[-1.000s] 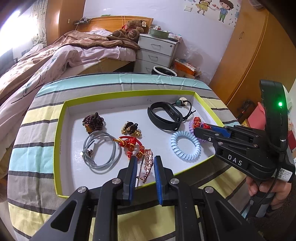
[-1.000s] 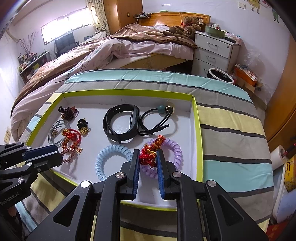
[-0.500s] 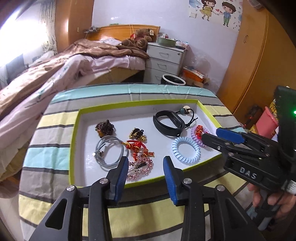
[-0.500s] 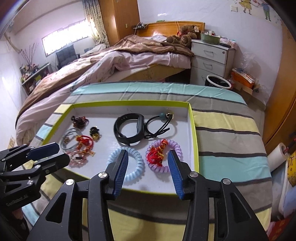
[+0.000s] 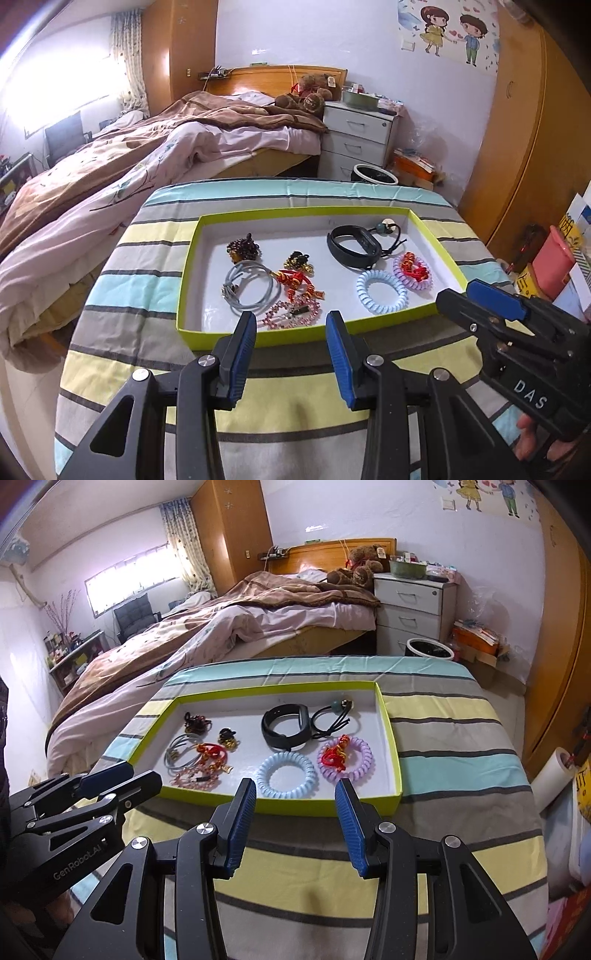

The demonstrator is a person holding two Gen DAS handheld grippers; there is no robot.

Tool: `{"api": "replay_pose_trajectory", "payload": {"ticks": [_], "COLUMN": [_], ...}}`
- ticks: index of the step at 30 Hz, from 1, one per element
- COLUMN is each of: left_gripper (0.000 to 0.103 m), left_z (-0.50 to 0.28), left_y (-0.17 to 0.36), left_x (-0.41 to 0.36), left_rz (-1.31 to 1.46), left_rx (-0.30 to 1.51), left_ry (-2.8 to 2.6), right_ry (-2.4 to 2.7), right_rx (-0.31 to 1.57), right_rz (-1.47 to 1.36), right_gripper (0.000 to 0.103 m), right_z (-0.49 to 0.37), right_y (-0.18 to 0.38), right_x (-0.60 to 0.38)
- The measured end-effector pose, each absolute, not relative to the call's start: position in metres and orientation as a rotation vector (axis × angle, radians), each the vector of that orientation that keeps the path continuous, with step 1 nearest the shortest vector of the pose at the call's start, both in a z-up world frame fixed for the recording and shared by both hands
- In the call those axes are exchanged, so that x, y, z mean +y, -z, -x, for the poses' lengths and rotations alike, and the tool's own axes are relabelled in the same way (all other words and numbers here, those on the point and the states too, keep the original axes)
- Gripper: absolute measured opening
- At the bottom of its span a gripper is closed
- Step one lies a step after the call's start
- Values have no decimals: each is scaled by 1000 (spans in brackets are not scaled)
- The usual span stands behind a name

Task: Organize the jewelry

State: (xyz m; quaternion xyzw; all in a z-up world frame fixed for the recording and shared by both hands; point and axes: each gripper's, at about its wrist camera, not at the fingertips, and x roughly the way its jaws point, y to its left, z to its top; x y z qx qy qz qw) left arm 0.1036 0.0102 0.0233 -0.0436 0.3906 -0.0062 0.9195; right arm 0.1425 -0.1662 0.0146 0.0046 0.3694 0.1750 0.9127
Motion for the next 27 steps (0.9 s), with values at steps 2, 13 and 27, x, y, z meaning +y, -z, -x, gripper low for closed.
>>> {"api": "replay_pose_trajectory", "payload": {"ticks": [2,13,27], "left_gripper": [39,39,39], "left_z": [-101,-92,-89], "left_y": [-23,-23,-23], "left_x": [10,11,11], "left_rz": [92,116,115], "left_rx": [806,797,795], "left_ry": [15,20,16], "right_ry": [-355,-362,-362], "right_rx": [761,758,762], "right_rz": [-5,8,8], "right_gripper": [46,46,46], "right_z": [-140,-128,-122], "right_y": [-15,-14,-13], "right_x": [-165,-158,-157]}}
